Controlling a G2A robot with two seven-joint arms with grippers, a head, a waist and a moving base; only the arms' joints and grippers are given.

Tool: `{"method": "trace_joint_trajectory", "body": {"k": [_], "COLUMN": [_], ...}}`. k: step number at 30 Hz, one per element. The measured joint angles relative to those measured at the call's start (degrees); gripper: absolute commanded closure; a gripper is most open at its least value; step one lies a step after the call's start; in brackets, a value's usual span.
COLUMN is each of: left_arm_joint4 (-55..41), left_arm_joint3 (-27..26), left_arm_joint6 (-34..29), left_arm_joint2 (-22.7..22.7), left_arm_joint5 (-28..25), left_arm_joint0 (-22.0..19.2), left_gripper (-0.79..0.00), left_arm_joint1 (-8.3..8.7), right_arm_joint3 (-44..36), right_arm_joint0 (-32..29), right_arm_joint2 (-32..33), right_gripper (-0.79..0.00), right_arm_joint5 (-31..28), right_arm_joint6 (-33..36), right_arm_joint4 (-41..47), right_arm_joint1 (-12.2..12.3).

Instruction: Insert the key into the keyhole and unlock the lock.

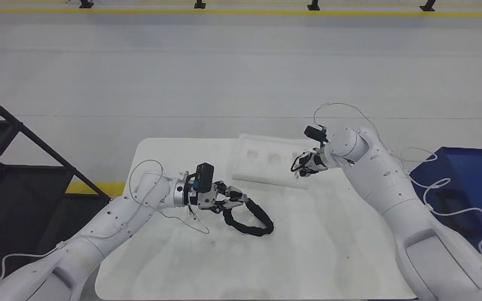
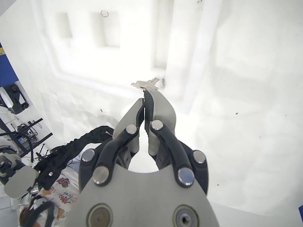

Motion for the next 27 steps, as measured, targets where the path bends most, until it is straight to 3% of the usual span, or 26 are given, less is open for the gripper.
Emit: {"method": "trace_joint_trajectory", "body": {"k": [27], "left_arm_joint4": [0.0], "left_arm_joint3": [0.0], "left_arm_joint6": [0.0], "left_arm_joint2": [0.0], "left_arm_joint5": [0.0], "left_arm_joint0": [0.0], "left_gripper": [0.0], "left_arm_joint1": [0.0], "right_arm_joint3": [-6.6], "right_arm_joint0": [-2.9], "right_arm_joint2": [4.7], "right_gripper": [0.0], "right_arm_joint5": [1.8], "right_arm_joint6": [2.1], "right_arm_joint4": [-2.8], "right_arm_joint1": [2.3]}}
